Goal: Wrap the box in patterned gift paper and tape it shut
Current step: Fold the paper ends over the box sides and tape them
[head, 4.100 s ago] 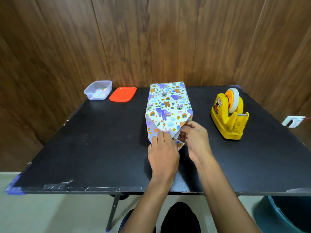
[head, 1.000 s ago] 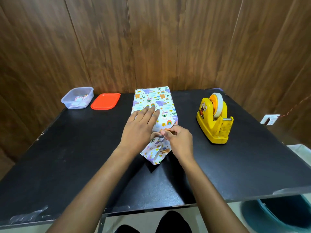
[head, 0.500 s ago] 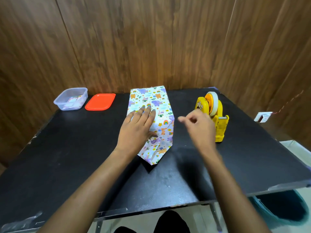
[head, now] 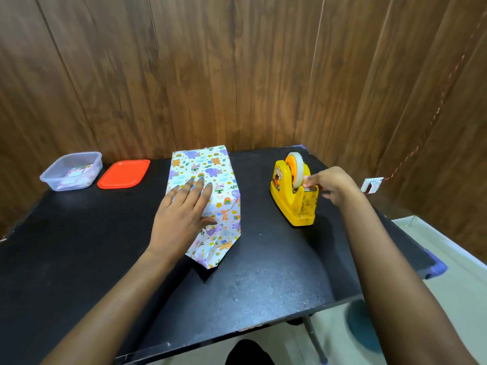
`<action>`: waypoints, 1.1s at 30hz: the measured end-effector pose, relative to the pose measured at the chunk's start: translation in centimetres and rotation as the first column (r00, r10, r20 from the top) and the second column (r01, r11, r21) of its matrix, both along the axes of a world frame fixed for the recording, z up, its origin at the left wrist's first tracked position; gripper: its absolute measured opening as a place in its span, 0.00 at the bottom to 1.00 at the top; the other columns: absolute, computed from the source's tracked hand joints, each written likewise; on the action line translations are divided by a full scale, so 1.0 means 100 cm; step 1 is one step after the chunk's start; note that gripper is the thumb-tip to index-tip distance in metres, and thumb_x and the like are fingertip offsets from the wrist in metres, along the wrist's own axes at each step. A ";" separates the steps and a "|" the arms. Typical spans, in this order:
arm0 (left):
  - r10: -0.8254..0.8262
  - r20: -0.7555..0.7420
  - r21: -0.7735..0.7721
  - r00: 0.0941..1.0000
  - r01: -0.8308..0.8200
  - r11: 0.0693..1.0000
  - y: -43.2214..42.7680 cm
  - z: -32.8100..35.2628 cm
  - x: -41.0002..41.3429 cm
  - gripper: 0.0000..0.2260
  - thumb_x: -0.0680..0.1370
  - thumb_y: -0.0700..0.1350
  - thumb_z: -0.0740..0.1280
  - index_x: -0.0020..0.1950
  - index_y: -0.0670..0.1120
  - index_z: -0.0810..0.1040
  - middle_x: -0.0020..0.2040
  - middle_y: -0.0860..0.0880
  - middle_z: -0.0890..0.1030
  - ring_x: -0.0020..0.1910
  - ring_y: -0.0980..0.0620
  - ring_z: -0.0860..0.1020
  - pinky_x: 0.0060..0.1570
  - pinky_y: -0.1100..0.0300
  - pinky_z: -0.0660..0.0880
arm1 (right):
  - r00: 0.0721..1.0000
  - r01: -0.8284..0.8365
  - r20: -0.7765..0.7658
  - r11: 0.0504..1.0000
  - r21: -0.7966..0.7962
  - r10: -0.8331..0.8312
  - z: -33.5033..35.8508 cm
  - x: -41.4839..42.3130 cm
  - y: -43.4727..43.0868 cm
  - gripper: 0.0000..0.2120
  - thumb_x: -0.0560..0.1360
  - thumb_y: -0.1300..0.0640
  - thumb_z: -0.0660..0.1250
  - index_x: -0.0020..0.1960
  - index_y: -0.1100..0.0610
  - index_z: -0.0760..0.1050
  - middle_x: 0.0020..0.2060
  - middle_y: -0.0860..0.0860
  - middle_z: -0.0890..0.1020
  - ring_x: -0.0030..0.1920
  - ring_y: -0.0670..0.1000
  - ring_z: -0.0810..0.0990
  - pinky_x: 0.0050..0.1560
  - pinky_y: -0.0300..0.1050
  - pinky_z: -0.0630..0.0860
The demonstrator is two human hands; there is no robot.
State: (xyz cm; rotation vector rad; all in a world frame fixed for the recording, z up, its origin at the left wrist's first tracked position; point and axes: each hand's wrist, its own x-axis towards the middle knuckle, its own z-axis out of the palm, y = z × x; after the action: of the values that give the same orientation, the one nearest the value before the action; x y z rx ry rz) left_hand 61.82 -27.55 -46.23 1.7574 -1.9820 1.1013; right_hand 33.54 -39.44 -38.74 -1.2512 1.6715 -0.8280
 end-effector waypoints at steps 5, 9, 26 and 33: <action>-0.010 -0.016 0.017 1.000 0.010 1.000 0.000 0.000 0.001 0.31 0.72 0.61 0.62 0.67 0.41 0.69 0.64 0.42 0.76 0.62 0.42 0.76 0.59 0.51 0.64 | 0.998 -0.033 -0.058 0.999 -0.020 0.032 0.008 0.006 0.008 0.26 0.72 0.60 0.72 0.66 0.67 0.68 0.67 0.60 0.71 0.66 0.59 0.71 0.59 0.49 0.69; -0.017 -0.046 0.024 0.999 0.018 1.000 0.000 0.000 -0.001 0.30 0.72 0.61 0.56 0.66 0.42 0.69 0.63 0.43 0.77 0.61 0.43 0.77 0.58 0.51 0.65 | 0.997 0.063 0.057 0.993 -0.100 -0.057 0.009 -0.002 0.015 0.23 0.72 0.61 0.72 0.64 0.67 0.71 0.67 0.59 0.71 0.68 0.59 0.69 0.62 0.51 0.67; -0.021 -0.035 -0.006 0.999 0.021 1.000 -0.002 -0.001 -0.003 0.29 0.73 0.62 0.55 0.66 0.43 0.68 0.63 0.43 0.77 0.61 0.43 0.76 0.58 0.51 0.66 | 0.784 0.275 0.599 0.956 -0.105 -0.161 -0.062 0.005 0.042 0.13 0.76 0.58 0.67 0.34 0.61 0.73 0.21 0.51 0.77 0.20 0.42 0.76 0.22 0.32 0.71; -0.030 -0.019 -0.058 0.999 0.029 0.998 -0.004 -0.003 -0.003 0.31 0.71 0.62 0.66 0.66 0.43 0.67 0.62 0.43 0.78 0.60 0.43 0.77 0.55 0.50 0.74 | 0.540 0.268 0.813 0.960 0.081 -0.220 -0.084 0.007 0.061 0.11 0.77 0.60 0.65 0.37 0.62 0.71 0.30 0.56 0.78 0.24 0.47 0.80 0.27 0.37 0.78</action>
State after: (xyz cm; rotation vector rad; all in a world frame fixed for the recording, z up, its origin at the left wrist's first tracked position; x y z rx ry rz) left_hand 61.54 -27.99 -46.56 1.6979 -1.9393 1.1156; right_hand 34.27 -33.34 -47.12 -0.4718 1.0323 -1.3747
